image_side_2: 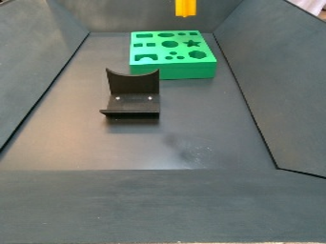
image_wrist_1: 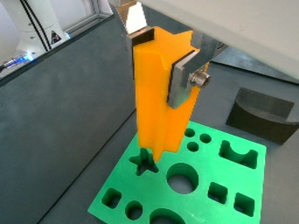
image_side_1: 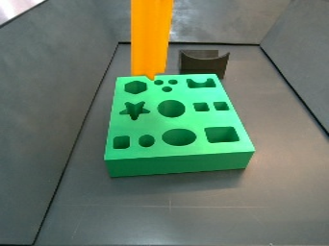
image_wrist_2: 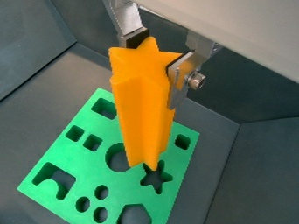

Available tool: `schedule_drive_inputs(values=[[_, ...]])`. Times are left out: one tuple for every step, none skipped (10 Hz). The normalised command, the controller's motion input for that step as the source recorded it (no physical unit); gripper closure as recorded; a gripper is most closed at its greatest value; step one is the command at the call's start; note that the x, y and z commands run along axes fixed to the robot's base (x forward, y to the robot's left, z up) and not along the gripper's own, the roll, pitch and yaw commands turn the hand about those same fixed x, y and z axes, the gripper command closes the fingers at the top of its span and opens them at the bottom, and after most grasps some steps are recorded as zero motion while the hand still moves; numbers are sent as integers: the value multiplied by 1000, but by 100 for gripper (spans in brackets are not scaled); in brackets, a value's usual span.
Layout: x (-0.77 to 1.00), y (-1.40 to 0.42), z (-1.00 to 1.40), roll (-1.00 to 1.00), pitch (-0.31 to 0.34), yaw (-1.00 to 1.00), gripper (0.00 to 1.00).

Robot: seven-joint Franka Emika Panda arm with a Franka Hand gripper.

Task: Pick up the star object. Move up. Place the star object on the fixture. Regrasp the star object. Move to above the board. Insert the star object.
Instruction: Insert the star object.

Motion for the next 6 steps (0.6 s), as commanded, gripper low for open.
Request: schedule_drive_inputs(values=[[-66, 0, -103, 0, 0, 0, 100], [-37, 0, -126, 0, 0, 0, 100], [-49, 0, -211, 0, 0, 0, 100], [-23, 0, -243, 0, 0, 0, 100], [0, 0, -274, 0, 0, 0, 100], [0, 0, -309, 0, 0, 0, 100]])
